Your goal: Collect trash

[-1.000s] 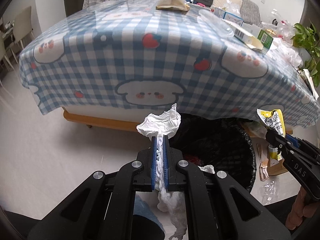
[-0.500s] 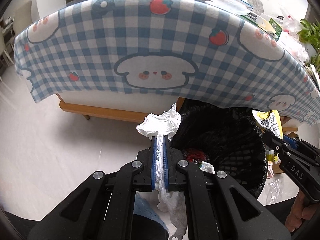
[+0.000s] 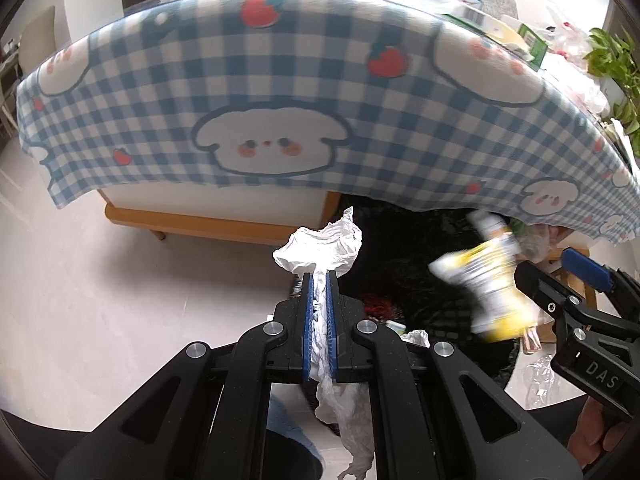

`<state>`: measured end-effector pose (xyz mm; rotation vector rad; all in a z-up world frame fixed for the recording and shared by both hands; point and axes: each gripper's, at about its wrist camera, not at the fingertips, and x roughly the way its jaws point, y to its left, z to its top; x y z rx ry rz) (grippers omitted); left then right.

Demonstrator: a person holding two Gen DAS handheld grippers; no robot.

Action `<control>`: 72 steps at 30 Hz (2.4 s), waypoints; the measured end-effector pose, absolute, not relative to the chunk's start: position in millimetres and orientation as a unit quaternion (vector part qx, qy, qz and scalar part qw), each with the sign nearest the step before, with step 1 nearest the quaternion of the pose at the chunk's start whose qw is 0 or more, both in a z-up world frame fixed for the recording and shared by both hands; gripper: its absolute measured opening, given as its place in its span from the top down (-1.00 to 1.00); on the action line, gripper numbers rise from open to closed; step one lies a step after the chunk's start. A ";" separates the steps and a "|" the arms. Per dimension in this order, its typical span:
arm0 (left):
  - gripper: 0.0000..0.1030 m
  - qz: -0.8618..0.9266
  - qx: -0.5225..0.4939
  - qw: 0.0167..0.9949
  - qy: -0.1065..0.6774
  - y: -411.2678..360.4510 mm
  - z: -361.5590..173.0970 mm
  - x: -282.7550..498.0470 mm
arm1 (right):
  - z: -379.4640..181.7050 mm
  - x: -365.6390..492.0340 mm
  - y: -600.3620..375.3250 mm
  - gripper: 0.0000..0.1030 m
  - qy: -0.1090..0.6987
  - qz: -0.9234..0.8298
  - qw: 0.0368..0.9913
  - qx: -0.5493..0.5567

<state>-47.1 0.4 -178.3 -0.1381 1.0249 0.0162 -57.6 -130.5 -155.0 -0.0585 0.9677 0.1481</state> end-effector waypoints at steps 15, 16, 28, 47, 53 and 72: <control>0.90 -0.029 -0.056 0.871 0.488 -58.9 -167.6 -45.4 | -148.6 -63.6 -198.6 -0.85 0.449 0.014 0.894 -0.010; 0.90 -0.030 -0.055 0.871 0.488 -62.6 -168.2 -44.8 | -149.5 -64.4 -203.0 -0.85 0.449 0.010 0.893 -0.009; 0.88 -0.041 -0.043 0.864 0.500 -94.7 -183.5 -39.2 | -157.6 -65.2 -233.7 -0.85 0.457 -0.012 0.890 0.001; -0.37 -0.025 -0.031 0.878 0.477 -83.6 -166.6 -43.8 | -144.2 -64.4 -228.5 -0.85 0.449 -0.009 0.893 -0.007; -0.71 -0.022 -0.033 0.883 0.467 -74.0 -145.8 -49.2 | -132.2 -65.2 -222.1 -0.85 0.439 -0.004 0.898 -0.012; -0.88 -0.028 -0.035 0.893 0.448 -54.5 -94.5 -46.7 | -73.6 -61.7 -219.4 -0.85 0.402 -0.006 0.916 -0.008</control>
